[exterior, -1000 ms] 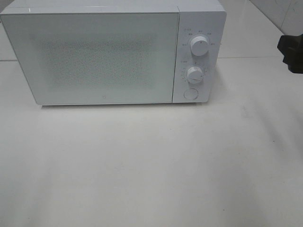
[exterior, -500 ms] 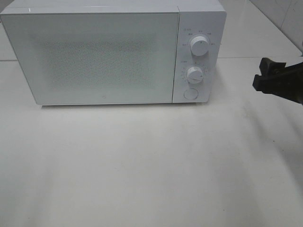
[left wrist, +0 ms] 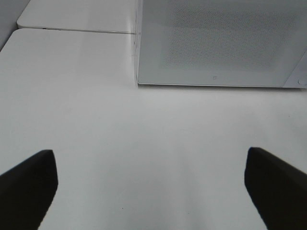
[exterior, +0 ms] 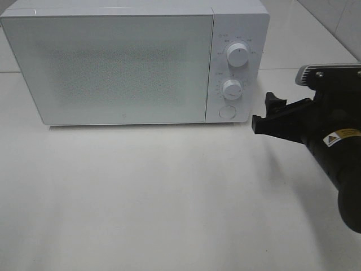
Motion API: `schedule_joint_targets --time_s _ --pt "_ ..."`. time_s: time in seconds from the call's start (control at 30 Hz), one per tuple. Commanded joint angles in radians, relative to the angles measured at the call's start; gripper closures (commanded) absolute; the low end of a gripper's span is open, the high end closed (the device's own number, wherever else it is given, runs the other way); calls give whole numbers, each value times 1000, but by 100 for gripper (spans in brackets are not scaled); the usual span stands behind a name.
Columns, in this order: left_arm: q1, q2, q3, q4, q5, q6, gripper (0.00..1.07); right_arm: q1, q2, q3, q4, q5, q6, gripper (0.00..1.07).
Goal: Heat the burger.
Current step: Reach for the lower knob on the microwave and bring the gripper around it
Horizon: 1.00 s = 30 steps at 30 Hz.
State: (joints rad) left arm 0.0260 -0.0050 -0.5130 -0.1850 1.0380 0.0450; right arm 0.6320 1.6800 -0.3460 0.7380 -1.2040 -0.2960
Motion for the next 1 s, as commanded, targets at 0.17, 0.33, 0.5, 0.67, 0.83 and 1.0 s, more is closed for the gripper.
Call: schedule_joint_targets --time_s 0.17,0.33,0.5,0.67,0.83,1.0 --pt "5 -27 0 -5 -12 -3 8 116 65 -96 125 -73 -83 31" --pt "5 -27 0 -5 -12 -3 8 159 114 -156 155 -86 -142 31" --pt "5 -27 0 -5 -12 -3 8 176 167 -216 155 -106 -137 31" --pt "5 -27 0 -5 -12 -3 8 175 192 -258 154 -110 -137 31" --pt "5 -27 0 -5 -12 -3 8 164 227 -302 155 -101 -140 31" --pt "5 -21 0 -4 -12 -3 8 125 276 -380 152 -80 -142 31"
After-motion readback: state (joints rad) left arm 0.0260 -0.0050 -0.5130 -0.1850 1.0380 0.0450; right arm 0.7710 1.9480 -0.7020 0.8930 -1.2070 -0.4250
